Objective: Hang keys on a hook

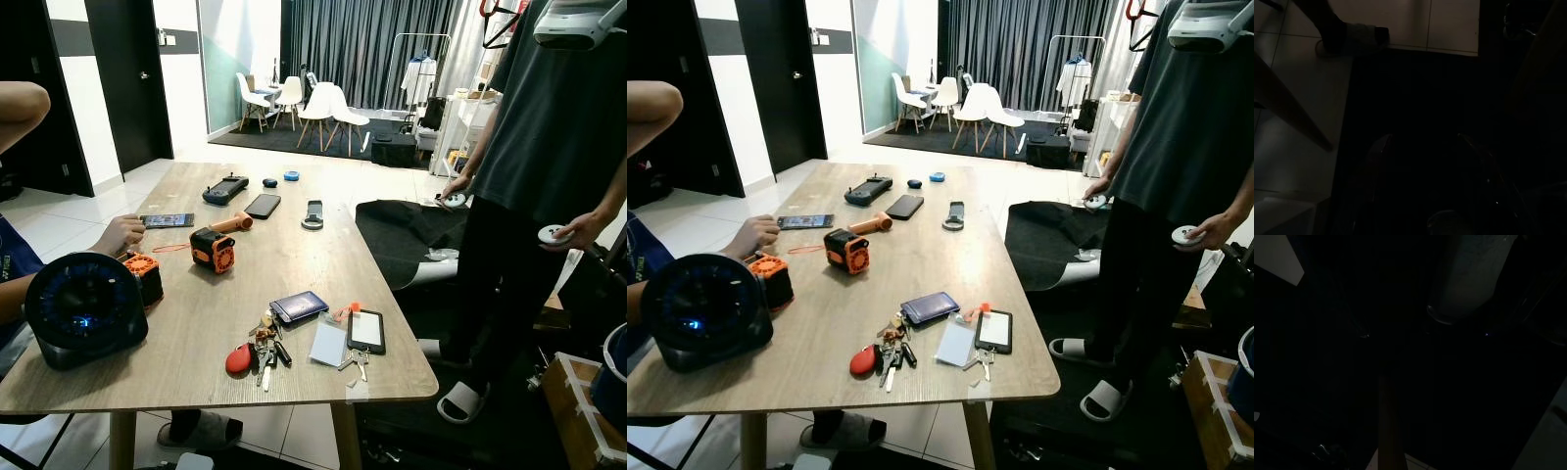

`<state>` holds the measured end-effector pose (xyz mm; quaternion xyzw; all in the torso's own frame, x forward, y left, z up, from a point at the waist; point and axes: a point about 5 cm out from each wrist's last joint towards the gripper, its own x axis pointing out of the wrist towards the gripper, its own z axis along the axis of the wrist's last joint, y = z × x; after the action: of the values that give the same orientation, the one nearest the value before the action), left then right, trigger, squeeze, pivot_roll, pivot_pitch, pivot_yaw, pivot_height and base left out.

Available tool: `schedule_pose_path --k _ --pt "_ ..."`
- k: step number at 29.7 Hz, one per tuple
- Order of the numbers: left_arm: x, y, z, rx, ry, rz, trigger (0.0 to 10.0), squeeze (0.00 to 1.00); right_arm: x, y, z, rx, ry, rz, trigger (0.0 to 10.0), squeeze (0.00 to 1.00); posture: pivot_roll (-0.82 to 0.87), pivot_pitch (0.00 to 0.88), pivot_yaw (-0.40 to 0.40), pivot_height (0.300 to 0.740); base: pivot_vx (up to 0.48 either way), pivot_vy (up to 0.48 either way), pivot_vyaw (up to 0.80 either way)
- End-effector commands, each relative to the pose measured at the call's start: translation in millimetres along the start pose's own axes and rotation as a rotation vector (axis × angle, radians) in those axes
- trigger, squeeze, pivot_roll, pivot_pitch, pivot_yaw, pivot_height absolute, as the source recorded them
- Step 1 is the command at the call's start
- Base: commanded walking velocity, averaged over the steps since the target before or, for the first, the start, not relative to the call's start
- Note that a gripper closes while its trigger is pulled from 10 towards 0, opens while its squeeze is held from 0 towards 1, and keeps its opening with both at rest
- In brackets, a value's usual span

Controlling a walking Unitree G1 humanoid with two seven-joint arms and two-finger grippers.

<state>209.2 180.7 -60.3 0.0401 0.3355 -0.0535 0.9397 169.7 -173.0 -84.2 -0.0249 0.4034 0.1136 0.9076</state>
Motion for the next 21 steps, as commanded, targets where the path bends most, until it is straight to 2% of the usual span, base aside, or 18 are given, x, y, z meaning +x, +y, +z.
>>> schedule_pose_path --k 1,8,16,21 --pt "0.9 0.7 -0.4 -0.005 0.016 0.007 10.0 0.00 -0.6 -3.9 -0.1 0.009 0.005 -0.015 10.0 0.00 0.09 0.000 -0.033 0.740 0.000 0.000 0.00" --pt "1.1 3.4 -0.8 -0.034 0.027 0.032 10.0 0.00 -0.8 -4.3 -0.8 0.010 0.008 -0.016 10.0 0.00 0.09 0.000 -0.031 0.740 0.000 0.000 0.00" --pt "1.4 1.9 0.9 -0.029 0.013 0.015 10.0 0.00 -0.6 -2.8 -1.3 0.010 0.010 -0.012 10.0 0.00 0.09 0.000 -0.029 0.740 0.000 0.480 0.00" --pt "0.6 2.5 0.0 -0.022 0.010 0.011 10.0 0.00 -0.6 -2.7 -1.0 0.010 0.009 -0.011 10.0 0.00 0.09 0.000 -0.030 0.740 0.000 0.000 0.00"
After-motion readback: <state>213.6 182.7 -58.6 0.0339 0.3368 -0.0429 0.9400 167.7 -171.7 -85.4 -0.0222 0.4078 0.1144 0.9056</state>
